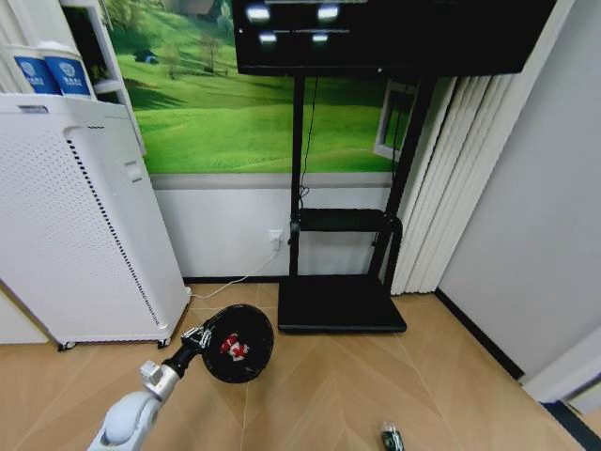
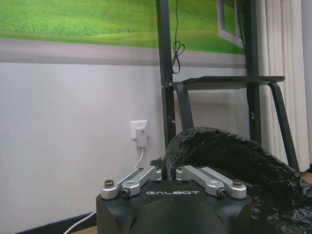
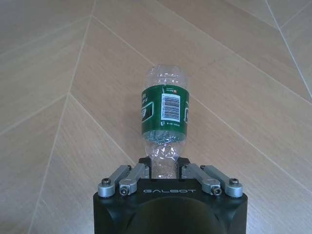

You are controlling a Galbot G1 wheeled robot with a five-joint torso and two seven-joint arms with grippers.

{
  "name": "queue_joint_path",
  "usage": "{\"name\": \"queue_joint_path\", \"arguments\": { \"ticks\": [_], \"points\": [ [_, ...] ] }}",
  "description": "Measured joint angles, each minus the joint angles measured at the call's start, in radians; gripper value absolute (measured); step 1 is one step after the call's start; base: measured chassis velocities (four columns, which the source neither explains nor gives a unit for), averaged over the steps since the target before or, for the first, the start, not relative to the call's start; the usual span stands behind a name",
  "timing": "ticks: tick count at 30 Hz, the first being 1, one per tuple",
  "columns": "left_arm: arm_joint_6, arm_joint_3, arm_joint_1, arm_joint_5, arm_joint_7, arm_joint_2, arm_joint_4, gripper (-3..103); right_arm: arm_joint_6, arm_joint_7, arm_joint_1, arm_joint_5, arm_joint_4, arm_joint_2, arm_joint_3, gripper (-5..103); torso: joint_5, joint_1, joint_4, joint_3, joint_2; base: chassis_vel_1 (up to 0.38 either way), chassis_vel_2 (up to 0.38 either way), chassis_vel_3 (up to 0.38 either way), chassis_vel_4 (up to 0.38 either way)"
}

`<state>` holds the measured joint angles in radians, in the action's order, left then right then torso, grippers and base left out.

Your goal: Pick up the trash bin and place the garbage on the floor into it.

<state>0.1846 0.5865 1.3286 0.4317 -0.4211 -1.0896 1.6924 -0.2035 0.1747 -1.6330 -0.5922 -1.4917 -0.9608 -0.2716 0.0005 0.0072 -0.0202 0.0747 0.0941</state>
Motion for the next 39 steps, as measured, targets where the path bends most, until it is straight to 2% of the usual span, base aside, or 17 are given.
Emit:
{"name": "queue_joint_path", "arguments": {
  "ticks": [5, 11, 13, 15, 17, 20, 23, 24, 26, 27, 29, 30, 32, 39],
  "points": [
    [0.000, -0.011, -0.004, -0.004, 0.000, -0.002, -0.005, 7, 0.005, -0.028, -0.008, 0.002, -0.020, 0.004, -0.018, 19, -0.0004, 0.000, 0.0000, 0.000, 0.000, 0.000, 0.000, 0.000, 0.000],
    [-0.006, -0.049, -0.016, -0.007, 0.008, -0.005, -0.013, 7, 0.014, -0.058, -0.024, -0.002, -0.110, 0.004, -0.069, 19, -0.0003, 0.000, -0.0002, 0.000, 0.000, 0.000, 0.000, 0.000, 0.000],
    [-0.024, -0.078, -0.011, 0.021, 0.029, -0.009, -0.027, 7, 0.031, -0.099, -0.017, -0.019, -0.302, 0.021, -0.112, 19, -0.0005, 0.000, 0.0001, 0.000, 0.000, 0.000, 0.000, 0.000, 0.000],
    [-0.027, -0.084, -0.011, 0.024, 0.032, -0.010, -0.033, 7, 0.030, -0.106, -0.014, -0.037, -0.344, 0.029, -0.113, 19, -0.0011, 0.000, 0.0004, 0.000, 0.000, 0.000, 0.000, 0.000, 0.000],
    [-0.041, -0.118, -0.030, 0.042, 0.048, -0.009, -0.047, 7, 0.025, -0.134, -0.006, -0.065, -0.460, 0.043, -0.119, 19, -0.0005, 0.000, 0.0010, 0.000, 0.000, 0.000, 0.000, 0.000, 0.000],
    [-0.053, -0.162, -0.063, 0.067, 0.064, 0.003, -0.061, 7, 0.023, -0.155, -0.010, -0.066, -0.543, 0.045, -0.123, 19, -0.0007, 0.000, 0.0003, 0.000, 0.000, 0.000, 0.000, 0.000, 0.000],
    [-0.072, -0.267, -0.139, 0.120, 0.073, 0.038, -0.099, 7, 0.021, -0.168, -0.041, -0.063, -0.651, 0.039, -0.123, 19, -0.0008, 0.000, -0.0002, 0.000, 0.000, 0.000, 0.000, 0.000, 0.000],
    [-0.072, -0.267, -0.139, 0.120, 0.073, 0.038, -0.099, 7, 0.021, -0.168, -0.041, -0.063, -0.651, 0.039, -0.123, 19, -0.0008, 0.000, -0.0002, 0.000, 0.000, 0.000, 0.000, 0.000, 0.000],
    [-0.077, -0.365, -0.193, 0.133, 0.038, 0.072, -0.131, 7, 0.027, -0.194, -0.070, -0.038, -0.694, 0.026, -0.116, 19, -0.0007, 0.000, -0.0001, 0.000, 0.000, 0.000, 0.000, 0.000, 0.000],
    [-0.077, -0.365, -0.193, 0.133, 0.038, 0.072, -0.131, 7, 0.027, -0.194, -0.070, -0.038, -0.694, 0.026, -0.116, 19, -0.0007, 0.000, -0.0001, 0.000, 0.000, 0.000, 0.000, 0.000, 0.000],
    [-0.072, -0.449, -0.233, 0.123, -0.017, 0.089, -0.159, 7, 0.044, -0.231, -0.074, 0.012, -0.688, 0.012, -0.099, 19, -0.0005, 0.000, -0.0002, 0.000, 0.000, 0.000, 0.000, 0.000, 0.000],
    [-0.072, -0.449, -0.233, 0.123, -0.017, 0.089, -0.159, 7, 0.044, -0.231, -0.074, 0.012, -0.688, 0.012, -0.099, 19, -0.0005, 0.000, -0.0002, 0.000, 0.000, 0.000, 0.000, 0.000, 0.000],
    [-0.061, -0.524, -0.259, 0.121, -0.062, 0.092, -0.172, 7, 0.058, -0.254, -0.067, 0.048, -0.668, -0.005, -0.080, 19, -0.0003, 0.000, -0.0002, 0.000, 0.000, 0.000, 0.000, 0.000, 0.000],
    [-0.053, -0.619, -0.311, 0.178, -0.106, 0.090, -0.174, 7, 0.062, -0.271, -0.048, 0.062, -0.644, -0.012, -0.052, 19, -0.0003, 0.000, -0.0001, 0.000, 0.000, 0.000, 0.000, 0.000, 0.000]
  ]
}}
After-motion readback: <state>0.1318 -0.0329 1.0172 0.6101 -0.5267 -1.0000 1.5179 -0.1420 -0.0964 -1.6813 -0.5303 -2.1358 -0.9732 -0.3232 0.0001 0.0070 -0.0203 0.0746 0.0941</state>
